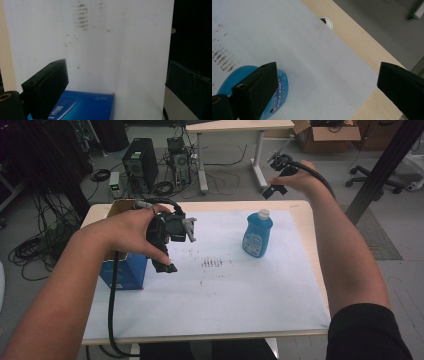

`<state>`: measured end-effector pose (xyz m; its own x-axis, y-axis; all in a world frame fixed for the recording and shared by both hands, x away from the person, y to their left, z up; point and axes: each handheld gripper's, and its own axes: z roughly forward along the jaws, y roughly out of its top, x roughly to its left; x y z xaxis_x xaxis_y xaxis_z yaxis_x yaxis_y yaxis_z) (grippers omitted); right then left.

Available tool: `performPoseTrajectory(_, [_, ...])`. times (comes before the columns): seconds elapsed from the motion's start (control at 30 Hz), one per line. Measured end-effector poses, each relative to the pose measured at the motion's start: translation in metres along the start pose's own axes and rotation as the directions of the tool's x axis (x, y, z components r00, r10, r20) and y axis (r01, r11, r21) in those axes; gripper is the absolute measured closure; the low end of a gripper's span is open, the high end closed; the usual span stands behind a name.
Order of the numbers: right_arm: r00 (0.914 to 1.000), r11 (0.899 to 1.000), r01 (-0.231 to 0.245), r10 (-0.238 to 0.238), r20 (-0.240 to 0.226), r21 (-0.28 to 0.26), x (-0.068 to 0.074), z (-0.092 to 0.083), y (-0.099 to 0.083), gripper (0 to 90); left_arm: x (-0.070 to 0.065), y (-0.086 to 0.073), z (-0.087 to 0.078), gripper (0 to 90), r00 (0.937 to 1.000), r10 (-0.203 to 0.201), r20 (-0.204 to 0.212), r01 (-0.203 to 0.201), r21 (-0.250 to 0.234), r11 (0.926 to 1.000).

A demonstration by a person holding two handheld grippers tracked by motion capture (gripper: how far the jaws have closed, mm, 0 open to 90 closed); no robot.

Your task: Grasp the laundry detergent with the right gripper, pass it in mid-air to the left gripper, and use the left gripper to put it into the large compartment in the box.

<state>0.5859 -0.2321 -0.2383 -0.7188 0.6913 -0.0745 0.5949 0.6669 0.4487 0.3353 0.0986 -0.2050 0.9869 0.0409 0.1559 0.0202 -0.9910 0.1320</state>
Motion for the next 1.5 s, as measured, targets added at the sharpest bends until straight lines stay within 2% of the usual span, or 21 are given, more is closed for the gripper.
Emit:
performPoseTrajectory(0.5, [1.0,1.0,-0.007,0.007,0.005,-0.015,-0.004,-0.009,-0.013,3.4,-0.003,0.006,0.0,4.6,0.9999,0.009,0.005,-0.009,0.005,0.9999])
performPoseTrajectory(0.8, [0.9998,1.0,-0.014,0.014,0.017,-0.022,-0.003,-0.018,-0.037,3.5,-0.006,0.006,0.0,4.7,0.9998,0.022,0.001,-0.022,0.005,0.9997])
performPoseTrajectory(0.9, [0.9996,1.0,-0.007,0.007,0.028,-0.02,-0.001,-0.022,-0.047,3.6,-0.006,0.006,0.001,4.6,0.9997,0.021,-0.015,-0.021,0.017,0.9996])
performPoseTrajectory(1.13, [0.9989,1.0,-0.007,0.009,0.047,-0.031,0.002,-0.033,-0.068,3.5,-0.006,0.005,0.007,4.7,0.9998,0.021,0.0,-0.021,0.026,0.9994])
performPoseTrajectory(1.5, [0.9998,0.996,0.001,0.001,0.019,-0.086,0.018,-0.036,-0.097,3.4,-0.011,0.005,0.025,4.8,0.9995,0.027,0.016,-0.027,0.036,0.999])
